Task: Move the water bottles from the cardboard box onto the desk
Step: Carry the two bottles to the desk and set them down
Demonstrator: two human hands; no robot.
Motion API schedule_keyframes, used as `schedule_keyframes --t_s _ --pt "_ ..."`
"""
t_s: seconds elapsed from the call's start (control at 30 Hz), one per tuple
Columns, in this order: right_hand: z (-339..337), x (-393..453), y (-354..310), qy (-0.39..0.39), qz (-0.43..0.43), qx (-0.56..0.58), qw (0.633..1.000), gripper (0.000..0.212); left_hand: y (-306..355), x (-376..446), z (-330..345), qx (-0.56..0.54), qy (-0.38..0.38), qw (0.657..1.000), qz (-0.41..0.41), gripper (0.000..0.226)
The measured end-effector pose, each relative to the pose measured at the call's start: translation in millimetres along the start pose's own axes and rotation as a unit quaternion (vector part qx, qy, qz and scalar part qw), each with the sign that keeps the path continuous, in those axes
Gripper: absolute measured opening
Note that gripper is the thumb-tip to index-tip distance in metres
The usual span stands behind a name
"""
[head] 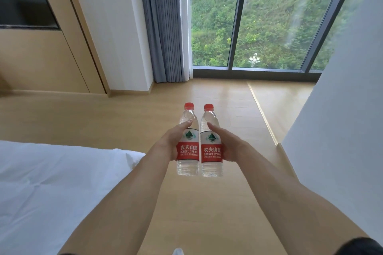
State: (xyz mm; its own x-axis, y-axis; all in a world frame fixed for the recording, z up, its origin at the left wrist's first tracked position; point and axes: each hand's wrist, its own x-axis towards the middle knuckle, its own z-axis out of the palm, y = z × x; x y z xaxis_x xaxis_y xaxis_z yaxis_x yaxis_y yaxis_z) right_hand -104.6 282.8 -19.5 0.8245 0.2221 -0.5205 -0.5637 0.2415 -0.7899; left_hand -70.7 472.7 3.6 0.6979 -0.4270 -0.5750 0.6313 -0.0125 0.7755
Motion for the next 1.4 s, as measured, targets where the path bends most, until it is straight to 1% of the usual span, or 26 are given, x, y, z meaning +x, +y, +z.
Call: schedule_keyframes --t_s 0.1,0.3,0.53,0.73,0.9,1.0,1.1,1.27,1.4 --pt "3.2 44.0 -31.7 0.007 0.000 -0.002 1.000 0.074 36.0 32.8 -19.8 -0.006 -0.005 1.000 -0.002 0.062" --pt "10.6 126.9 -89.8 0.016 -0.005 0.023 1.000 0.071 105.0 91.6 -59.2 -0.017 -0.015 1.000 0.005 0.058" --pt "16.0 198.1 -133.5 0.015 -0.002 0.016 1.000 0.068 155.8 147.2 -101.8 -0.015 -0.007 1.000 0.000 0.059" --pt "9.3 268.5 -165.7 0.010 -0.001 -0.010 1.000 0.073 190.0 195.8 -134.1 -0.025 0.028 0.999 0.005 0.054" --pt "1.2 343.0 -211.1 -0.022 0.011 -0.033 0.999 0.075 229.8 248.6 -158.1 -0.039 0.067 0.997 0.012 0.060" --pt "-3.0 389.4 -248.2 -0.047 0.033 -0.063 0.996 0.070 260.2 283.4 -170.1 -0.054 0.095 0.994 0.027 0.060" --pt "-7.3 430.8 -284.2 -0.070 0.057 -0.076 0.993 0.061 289.6 316.8 -179.0 -0.076 0.135 0.987 0.033 0.061" --pt "-13.3 495.1 -339.1 -0.081 0.053 -0.111 0.989 0.056 337.5 367.3 -189.3 -0.103 0.187 0.975 0.067 0.056" --pt "-12.3 537.6 -365.2 -0.083 0.066 -0.123 0.987 0.052 363.6 390.4 -204.6 -0.121 0.203 0.970 0.061 0.059"
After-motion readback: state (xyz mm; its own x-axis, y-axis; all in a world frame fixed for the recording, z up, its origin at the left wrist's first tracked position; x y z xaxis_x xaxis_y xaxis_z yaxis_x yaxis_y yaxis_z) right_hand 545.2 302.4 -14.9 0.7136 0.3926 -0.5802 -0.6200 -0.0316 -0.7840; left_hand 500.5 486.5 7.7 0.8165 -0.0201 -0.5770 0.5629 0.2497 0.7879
